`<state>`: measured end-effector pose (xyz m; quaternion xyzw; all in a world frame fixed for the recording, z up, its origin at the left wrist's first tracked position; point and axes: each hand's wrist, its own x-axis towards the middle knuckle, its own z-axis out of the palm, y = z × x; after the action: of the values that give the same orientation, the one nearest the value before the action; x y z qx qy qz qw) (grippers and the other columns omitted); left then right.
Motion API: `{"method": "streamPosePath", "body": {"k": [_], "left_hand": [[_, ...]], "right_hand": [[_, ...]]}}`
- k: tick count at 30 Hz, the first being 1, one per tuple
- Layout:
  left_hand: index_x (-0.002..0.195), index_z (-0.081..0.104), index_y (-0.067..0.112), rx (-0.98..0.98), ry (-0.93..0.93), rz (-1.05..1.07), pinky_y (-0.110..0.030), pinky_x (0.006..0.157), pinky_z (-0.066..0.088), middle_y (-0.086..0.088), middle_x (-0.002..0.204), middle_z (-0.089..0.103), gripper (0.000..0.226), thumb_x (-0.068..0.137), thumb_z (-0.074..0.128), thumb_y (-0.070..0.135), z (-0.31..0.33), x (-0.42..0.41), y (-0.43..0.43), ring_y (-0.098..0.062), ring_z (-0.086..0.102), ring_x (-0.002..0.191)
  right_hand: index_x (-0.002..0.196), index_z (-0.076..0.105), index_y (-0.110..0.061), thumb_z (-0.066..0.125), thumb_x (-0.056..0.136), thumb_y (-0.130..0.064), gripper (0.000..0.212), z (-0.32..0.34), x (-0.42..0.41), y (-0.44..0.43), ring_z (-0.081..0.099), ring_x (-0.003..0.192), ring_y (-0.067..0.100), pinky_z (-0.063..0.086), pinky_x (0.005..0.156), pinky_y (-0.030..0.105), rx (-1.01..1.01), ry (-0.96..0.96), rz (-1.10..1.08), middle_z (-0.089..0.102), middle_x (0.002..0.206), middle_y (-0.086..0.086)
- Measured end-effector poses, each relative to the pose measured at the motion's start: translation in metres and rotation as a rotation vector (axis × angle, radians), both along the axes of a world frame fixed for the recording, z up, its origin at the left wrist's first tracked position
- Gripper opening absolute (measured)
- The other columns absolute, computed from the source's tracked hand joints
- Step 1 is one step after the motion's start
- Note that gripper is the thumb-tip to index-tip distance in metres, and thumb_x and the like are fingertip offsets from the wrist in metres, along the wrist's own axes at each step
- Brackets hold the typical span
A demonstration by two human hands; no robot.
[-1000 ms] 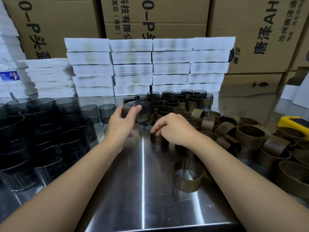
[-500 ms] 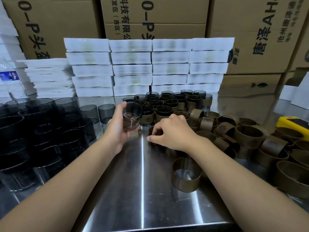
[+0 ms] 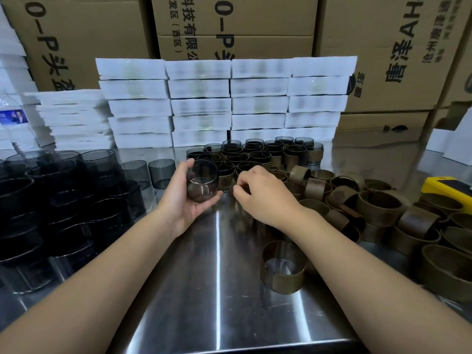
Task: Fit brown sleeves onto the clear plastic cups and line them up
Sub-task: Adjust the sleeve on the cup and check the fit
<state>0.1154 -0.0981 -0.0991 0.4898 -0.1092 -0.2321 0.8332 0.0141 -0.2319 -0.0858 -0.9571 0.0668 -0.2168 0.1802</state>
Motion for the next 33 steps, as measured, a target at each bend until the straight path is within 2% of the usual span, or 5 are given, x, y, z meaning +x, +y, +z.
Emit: {"method": "streamPosePath", "body": {"k": [9, 13, 16, 26, 33], "left_hand": [[0.112, 0.061, 0.014, 0.013, 0.006, -0.012, -0.042, 0.069, 0.061, -0.012, 0.099, 0.075, 0.037, 0.091, 0.059, 0.044, 0.000, -0.001, 0.000, -0.025, 0.073, 0.086], [0.125, 0.058, 0.008, 0.035, 0.002, -0.078, -0.040, 0.070, 0.060, -0.016, 0.112, 0.070, 0.054, 0.091, 0.053, 0.051, 0.002, -0.007, -0.001, -0.027, 0.071, 0.093], [0.131, 0.055, 0.006, 0.042, 0.000, -0.112, -0.040, 0.071, 0.061, -0.014, 0.105, 0.070, 0.065, 0.090, 0.049, 0.056, 0.004, -0.012, -0.002, -0.026, 0.072, 0.087], [0.117, 0.064, 0.006, 0.079, -0.122, -0.248, -0.038, 0.077, 0.060, -0.008, 0.089, 0.074, 0.070, 0.084, 0.048, 0.066, 0.001, -0.015, -0.003, -0.025, 0.072, 0.091], [0.116, 0.064, 0.015, 0.061, -0.196, -0.317, -0.039, 0.082, 0.058, -0.008, 0.104, 0.071, 0.069, 0.071, 0.058, 0.066, -0.002, -0.016, -0.004, -0.022, 0.070, 0.094]], "right_hand": [[0.083, 0.048, -0.018, 0.057, 0.090, -0.033, 0.019, 0.008, -0.001, 0.003, 0.051, 0.105, 0.017, 0.034, 0.081, 0.023, 0.175, -0.346, 0.003, 0.044, 0.127, 0.003], [0.076, 0.045, -0.019, 0.062, 0.088, -0.034, 0.026, 0.008, -0.002, 0.005, 0.051, 0.107, 0.013, 0.031, 0.080, 0.019, 0.189, -0.346, 0.065, 0.047, 0.128, 0.000], [0.067, 0.037, -0.026, 0.064, 0.087, -0.035, 0.034, 0.008, -0.003, 0.007, 0.050, 0.109, 0.011, 0.029, 0.079, 0.018, 0.191, -0.355, 0.096, 0.049, 0.127, -0.001], [0.070, 0.044, -0.016, 0.071, 0.082, -0.031, 0.033, 0.008, -0.004, 0.009, 0.050, 0.103, 0.008, 0.033, 0.081, 0.017, 0.172, -0.405, 0.186, 0.050, 0.128, 0.000], [0.072, 0.048, -0.014, 0.074, 0.080, -0.023, 0.029, 0.006, -0.005, 0.012, 0.048, 0.110, 0.007, 0.030, 0.086, 0.007, 0.156, -0.422, 0.258, 0.051, 0.131, 0.004]]}}
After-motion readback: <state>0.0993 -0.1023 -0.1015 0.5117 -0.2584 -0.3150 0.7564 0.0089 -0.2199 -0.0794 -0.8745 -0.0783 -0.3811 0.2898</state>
